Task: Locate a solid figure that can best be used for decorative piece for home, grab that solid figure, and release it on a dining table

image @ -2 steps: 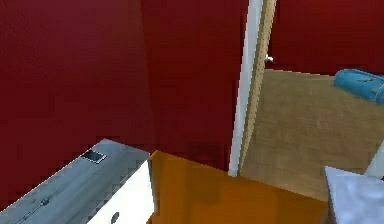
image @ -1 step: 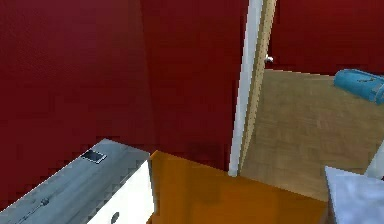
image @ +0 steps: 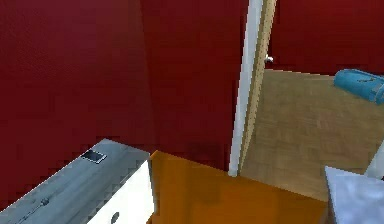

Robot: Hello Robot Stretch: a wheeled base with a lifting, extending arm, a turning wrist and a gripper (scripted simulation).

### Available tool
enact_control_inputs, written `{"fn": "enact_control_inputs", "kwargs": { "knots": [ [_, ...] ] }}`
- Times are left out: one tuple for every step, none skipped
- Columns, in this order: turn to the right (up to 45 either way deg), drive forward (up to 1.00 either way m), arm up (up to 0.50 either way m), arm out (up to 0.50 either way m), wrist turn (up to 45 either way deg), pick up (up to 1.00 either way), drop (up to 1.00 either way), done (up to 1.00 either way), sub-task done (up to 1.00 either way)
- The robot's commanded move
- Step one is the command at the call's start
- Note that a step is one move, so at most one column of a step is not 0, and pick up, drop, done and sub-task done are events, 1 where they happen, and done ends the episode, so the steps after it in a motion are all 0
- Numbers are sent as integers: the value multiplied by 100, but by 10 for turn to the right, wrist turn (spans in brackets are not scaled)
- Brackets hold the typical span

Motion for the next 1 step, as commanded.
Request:
{"fn": "enact_control_inputs", "kwargs": {
  "knots": [
    [0, 0, 0, 0, 90, 0, 0, 0, 0]
  ]
}}
